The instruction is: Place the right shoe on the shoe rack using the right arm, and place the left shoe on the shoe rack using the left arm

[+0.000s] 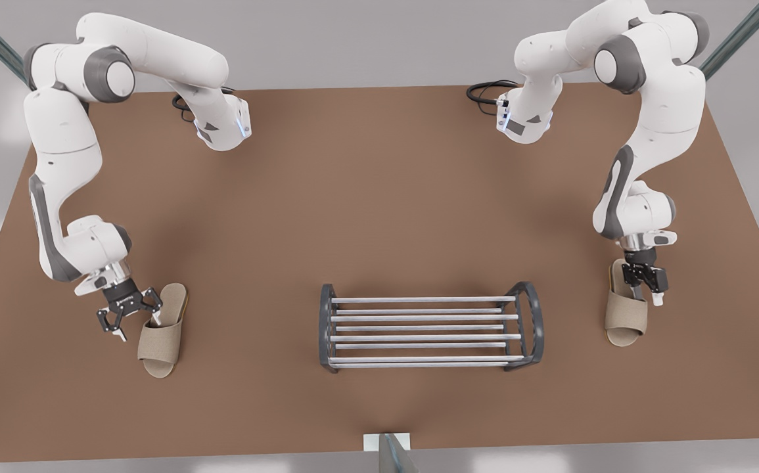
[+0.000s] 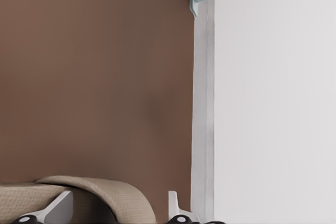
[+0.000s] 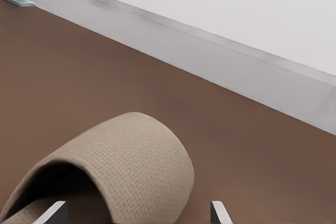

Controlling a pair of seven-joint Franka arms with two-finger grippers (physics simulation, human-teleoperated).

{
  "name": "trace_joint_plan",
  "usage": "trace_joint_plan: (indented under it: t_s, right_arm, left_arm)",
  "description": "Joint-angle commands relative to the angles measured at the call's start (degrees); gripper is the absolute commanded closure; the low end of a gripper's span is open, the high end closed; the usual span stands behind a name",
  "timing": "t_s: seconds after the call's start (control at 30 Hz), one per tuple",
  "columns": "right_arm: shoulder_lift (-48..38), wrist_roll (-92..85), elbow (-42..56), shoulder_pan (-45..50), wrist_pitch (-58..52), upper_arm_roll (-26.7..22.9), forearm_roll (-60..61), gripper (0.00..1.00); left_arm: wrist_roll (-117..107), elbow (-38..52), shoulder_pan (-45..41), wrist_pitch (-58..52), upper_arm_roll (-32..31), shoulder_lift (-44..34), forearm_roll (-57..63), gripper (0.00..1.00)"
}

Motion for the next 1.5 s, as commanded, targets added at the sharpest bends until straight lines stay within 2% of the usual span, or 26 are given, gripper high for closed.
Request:
trace_joint_plan:
  t_s: [0.0, 0.4, 0.43, 0.47, 0.6, 0.67, 0.83, 0.87, 0.9, 1.0, 1.1, 1.13, 1.17, 1.2, 1.27, 1.3, 1.33, 1.37, 1.47]
  right_arm:
    - [0.4, 1.8, 0.4, 0.1, 0.1, 0.0, -0.1, 0.00]
    - [2.3, 1.8, 3.1, 0.9, 0.7, 0.0, -0.1, 0.02]
    - [2.8, 1.8, 3.9, 0.9, 0.7, 0.0, -0.2, 0.03]
    - [3.0, 1.7, 4.2, 0.9, 0.7, -0.1, -0.2, 0.08]
    - [3.5, 1.7, 4.8, 0.9, 0.7, -0.1, -0.3, 0.10]
    - [3.7, 1.8, 5.0, 0.9, 0.8, -0.1, -0.3, 0.16]
    - [3.2, 3.0, 5.5, 1.4, 1.7, -0.1, -0.4, 0.17]
    - [3.2, 3.0, 5.5, 1.4, 1.7, 0.0, -0.4, 0.20]
    - [3.2, 3.0, 5.6, 1.4, 1.7, 0.0, -0.4, 0.28]
    - [3.0, 3.0, 5.6, 1.5, 1.7, 0.0, -0.5, 0.31]
    - [2.1, 4.2, 5.6, 1.8, 2.2, 0.0, -0.6, 0.35]
    - [1.9, 4.2, 5.6, 1.8, 2.4, 0.0, -0.6, 0.41]
    - [1.8, 4.2, 5.6, 1.8, 2.5, 0.0, -0.7, 0.52]
    - [1.3, 4.2, 5.6, 1.8, 2.7, 0.0, -0.7, 0.56]
    - [0.1, 4.2, 5.6, 2.0, 3.2, 0.0, -0.9, 0.72]
    - [-0.8, 4.2, 5.6, 2.1, 3.4, 0.1, -0.9, 0.72]
    - [-2.0, 4.2, 5.5, 2.5, 4.3, 0.1, -1.0, 0.76]
    - [-3.5, 4.2, 5.3, 3.2, 5.2, 0.1, -1.3, 0.79]
    - [-6.7, 3.8, 6.5, 6.0, 5.5, 0.1, -4.7, 0.79]
  left_arm:
    - [-1.1, 0.0, 0.0, 0.2, -0.5, -0.1, -10.3, 0.07]
    - [-0.9, 1.7, -0.1, 0.2, -2.0, -0.5, -9.4, 0.07]
    - [-1.0, 1.7, -0.1, 0.2, -2.0, -0.5, -9.4, 0.07]
    - [-1.0, 1.7, -0.1, 0.2, -2.1, -0.5, -9.4, 0.07]
    - [-1.0, 2.1, -0.1, 0.2, -2.7, -0.5, -9.4, 0.07]
    - [-1.0, 2.8, -0.1, 0.2, -2.9, -0.3, -9.4, 0.07]
    - [-1.0, 4.5, -0.1, 0.6, -3.0, 0.8, -9.4, 0.08]
    - [-1.0, 4.9, -0.1, 0.6, -3.0, 1.1, -9.4, 0.08]
    - [-1.0, 5.0, -0.1, 0.6, -3.0, 1.3, -9.4, 0.08]
    - [-1.0, 6.1, -0.1, 0.6, -3.6, 2.1, -9.5, 0.08]
    - [-1.1, 6.1, -0.1, 0.6, -3.7, 2.1, -9.5, 0.20]
    - [-1.1, 6.1, -0.1, 0.6, -3.7, 2.1, -9.5, 0.25]
    - [-1.1, 6.1, -0.1, 0.6, -3.7, 2.1, -9.5, 0.27]
    - [-1.1, 6.1, -0.1, 0.6, -3.7, 2.2, -9.6, 0.28]
    - [-1.2, 6.2, -0.1, 0.7, -3.7, 2.4, -9.6, 0.31]
    - [-1.2, 7.1, -0.1, 1.8, -3.7, 2.4, -9.7, 0.33]
    - [-1.2, 7.3, -0.1, 1.9, -3.8, 2.3, -9.7, 0.46]
    - [-1.2, 7.4, -0.1, 1.9, -3.9, 2.3, -9.7, 0.64]
    - [-3.9, 8.9, 0.0, 4.3, -4.8, -0.8, -10.7, 0.79]
